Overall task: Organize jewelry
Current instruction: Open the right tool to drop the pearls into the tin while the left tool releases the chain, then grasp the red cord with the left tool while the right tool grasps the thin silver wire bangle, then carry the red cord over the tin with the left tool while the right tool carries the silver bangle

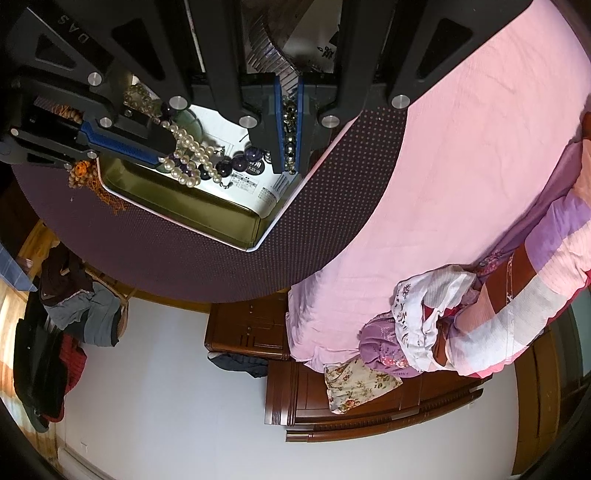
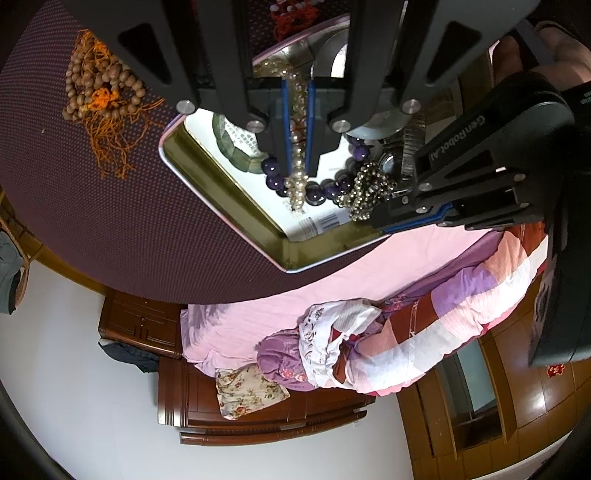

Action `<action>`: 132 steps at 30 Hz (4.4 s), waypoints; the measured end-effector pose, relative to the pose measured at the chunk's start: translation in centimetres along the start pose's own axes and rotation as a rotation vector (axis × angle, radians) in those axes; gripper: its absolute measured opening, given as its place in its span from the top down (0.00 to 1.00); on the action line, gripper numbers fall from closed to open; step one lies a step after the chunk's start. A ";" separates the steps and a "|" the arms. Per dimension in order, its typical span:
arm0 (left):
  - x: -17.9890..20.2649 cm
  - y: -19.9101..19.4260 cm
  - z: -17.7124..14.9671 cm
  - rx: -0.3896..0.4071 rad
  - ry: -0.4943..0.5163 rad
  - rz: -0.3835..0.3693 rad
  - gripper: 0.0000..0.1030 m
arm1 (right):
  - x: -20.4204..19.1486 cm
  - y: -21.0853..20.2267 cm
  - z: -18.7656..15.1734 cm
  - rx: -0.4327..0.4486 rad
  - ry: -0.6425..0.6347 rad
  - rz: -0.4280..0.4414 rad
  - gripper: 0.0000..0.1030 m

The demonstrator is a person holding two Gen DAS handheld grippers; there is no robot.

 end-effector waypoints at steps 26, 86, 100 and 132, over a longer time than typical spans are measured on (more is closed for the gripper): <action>0.6 -4.3 -1.3 0.102 -0.056 -0.001 0.26 | 3.4 -4.3 -2.9 0.009 0.074 0.023 0.43; 16.7 -3.3 -6.4 -0.018 0.238 -0.095 0.35 | 14.9 -7.3 -12.4 -0.077 0.342 -0.248 0.29; 18.3 0.0 -6.5 -0.143 0.239 -0.136 0.97 | 15.6 -7.5 -12.6 -0.080 0.369 -0.203 0.30; 16.3 -2.9 -5.9 0.064 0.178 -0.115 0.97 | 14.3 -9.0 -13.1 0.008 0.301 -0.164 0.30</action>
Point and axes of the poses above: each gripper's, at about its wrist camera, not at the fingertips, and y roughly the way its jaws point, x to its right, z to its top, the point moved 3 cm from there along y, roughly the way its jaws point, and after that the axes turned 14 degrees about -x, right-handed, at the moved point
